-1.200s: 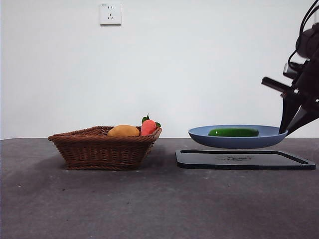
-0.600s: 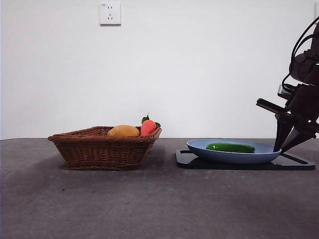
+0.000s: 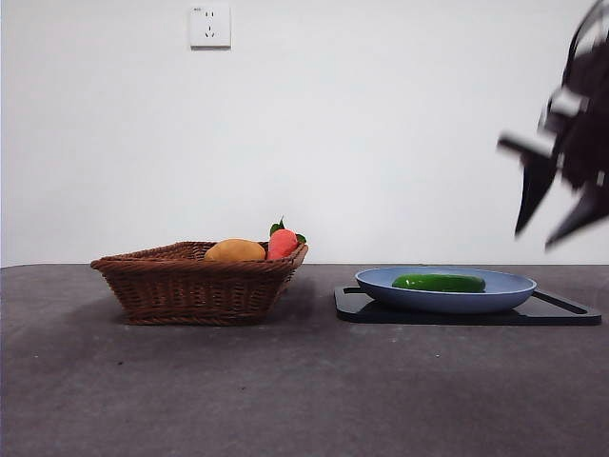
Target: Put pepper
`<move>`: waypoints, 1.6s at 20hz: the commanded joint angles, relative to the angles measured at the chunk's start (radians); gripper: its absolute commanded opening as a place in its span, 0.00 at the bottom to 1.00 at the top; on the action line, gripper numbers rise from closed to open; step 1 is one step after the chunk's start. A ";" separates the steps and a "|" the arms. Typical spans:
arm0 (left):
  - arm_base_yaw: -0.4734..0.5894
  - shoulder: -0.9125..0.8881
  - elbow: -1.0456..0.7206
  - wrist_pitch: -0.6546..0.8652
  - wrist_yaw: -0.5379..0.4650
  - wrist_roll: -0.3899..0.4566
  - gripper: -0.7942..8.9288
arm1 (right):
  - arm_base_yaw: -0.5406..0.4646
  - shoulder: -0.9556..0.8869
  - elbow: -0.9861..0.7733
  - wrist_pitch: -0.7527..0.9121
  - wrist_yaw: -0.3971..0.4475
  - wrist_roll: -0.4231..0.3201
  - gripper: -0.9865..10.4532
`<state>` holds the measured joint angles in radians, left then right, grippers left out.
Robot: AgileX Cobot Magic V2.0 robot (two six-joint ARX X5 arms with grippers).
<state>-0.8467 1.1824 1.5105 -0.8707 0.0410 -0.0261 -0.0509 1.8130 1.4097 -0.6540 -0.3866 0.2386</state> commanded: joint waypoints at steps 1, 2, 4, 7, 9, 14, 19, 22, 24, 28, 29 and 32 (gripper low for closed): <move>-0.007 0.006 0.016 -0.011 -0.040 0.023 0.34 | -0.001 -0.108 0.023 -0.079 -0.001 -0.061 0.26; -0.006 0.006 0.016 -0.021 -0.058 0.030 0.34 | 0.003 -0.171 0.023 -0.128 -0.007 -0.091 0.26; -0.002 0.006 0.016 -0.042 -0.075 0.031 0.33 | 0.032 -0.305 0.023 -0.231 -0.006 -0.150 0.26; -0.002 0.006 0.016 -0.068 -0.074 0.030 0.33 | 0.093 -0.489 0.023 -0.387 -0.003 -0.210 0.26; -0.002 0.006 0.016 -0.075 -0.074 0.031 0.33 | 0.145 -0.593 0.023 -0.474 -0.002 -0.223 0.26; -0.002 0.006 0.016 -0.110 -0.062 0.030 0.33 | 0.278 -0.759 0.023 -0.651 0.001 -0.222 0.25; -0.003 0.006 0.016 -0.147 -0.061 0.029 0.22 | 0.341 -0.794 0.022 -0.718 -0.002 -0.250 0.13; -0.003 0.006 0.016 -0.156 -0.062 0.025 0.09 | 0.349 -0.794 0.022 -0.718 -0.004 -0.296 0.09; -0.003 0.006 0.016 -0.153 -0.063 0.025 0.09 | 0.349 -0.793 0.022 -0.715 -0.004 -0.299 0.09; -0.003 0.006 0.016 -0.135 -0.063 0.026 0.09 | 0.346 -0.793 0.022 -0.715 -0.002 -0.274 0.09; -0.003 0.006 0.016 -0.129 -0.063 0.026 0.09 | 0.346 -0.793 0.022 -0.715 0.000 -0.274 0.09; -0.003 0.006 0.016 -0.119 -0.063 0.026 0.09 | 0.346 -0.793 0.022 -0.715 0.000 -0.274 0.09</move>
<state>-0.8436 1.1824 1.5105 -1.0039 -0.0231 -0.0078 0.2932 1.0130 1.4128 -1.3563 -0.3893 -0.0383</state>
